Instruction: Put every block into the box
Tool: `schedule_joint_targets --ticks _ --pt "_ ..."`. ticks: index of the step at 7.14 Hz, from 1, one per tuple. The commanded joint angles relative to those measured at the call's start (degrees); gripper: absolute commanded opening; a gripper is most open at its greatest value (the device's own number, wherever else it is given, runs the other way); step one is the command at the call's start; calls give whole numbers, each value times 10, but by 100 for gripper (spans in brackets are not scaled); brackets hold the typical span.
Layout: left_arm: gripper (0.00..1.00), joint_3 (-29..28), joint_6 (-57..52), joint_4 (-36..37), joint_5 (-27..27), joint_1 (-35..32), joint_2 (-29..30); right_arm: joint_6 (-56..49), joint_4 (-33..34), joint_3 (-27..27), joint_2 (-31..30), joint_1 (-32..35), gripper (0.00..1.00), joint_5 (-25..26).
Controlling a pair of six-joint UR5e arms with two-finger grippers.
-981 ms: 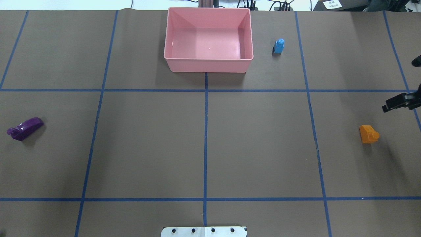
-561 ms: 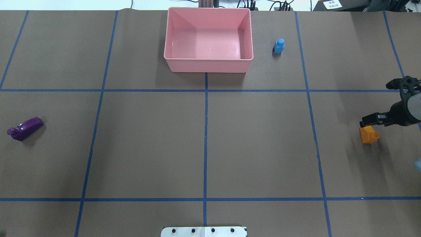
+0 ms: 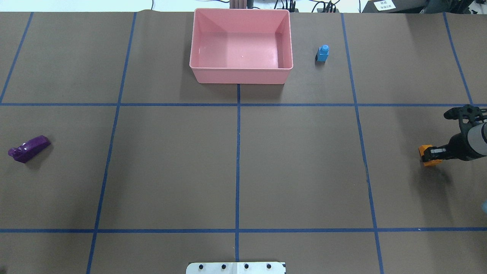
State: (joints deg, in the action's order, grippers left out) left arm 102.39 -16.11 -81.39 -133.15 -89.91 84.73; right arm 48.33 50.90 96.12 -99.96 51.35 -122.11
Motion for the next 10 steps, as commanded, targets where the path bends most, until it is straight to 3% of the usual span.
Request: schedule_joint_targets --ticks 1,3,6,7,9,10 --pt "100 1 -1 0 0 0 0 -1 2 17 6 2 0 -4" --pt "100 1 -1 0 0 1 0 1 23 7 96 37 0 -1" --pt "100 1 -1 -1 -1 24 3 14 237 -54 362 62 0 -1" --pt "100 1 -1 -1 -1 32 3 49 258 -119 458 62 0 -1" --pt "100 0 -1 -13 -1 35 3 92 257 -307 637 56 0 7" --pt "100 0 -1 -13 -1 36 3 97 255 -392 706 46 0 39"
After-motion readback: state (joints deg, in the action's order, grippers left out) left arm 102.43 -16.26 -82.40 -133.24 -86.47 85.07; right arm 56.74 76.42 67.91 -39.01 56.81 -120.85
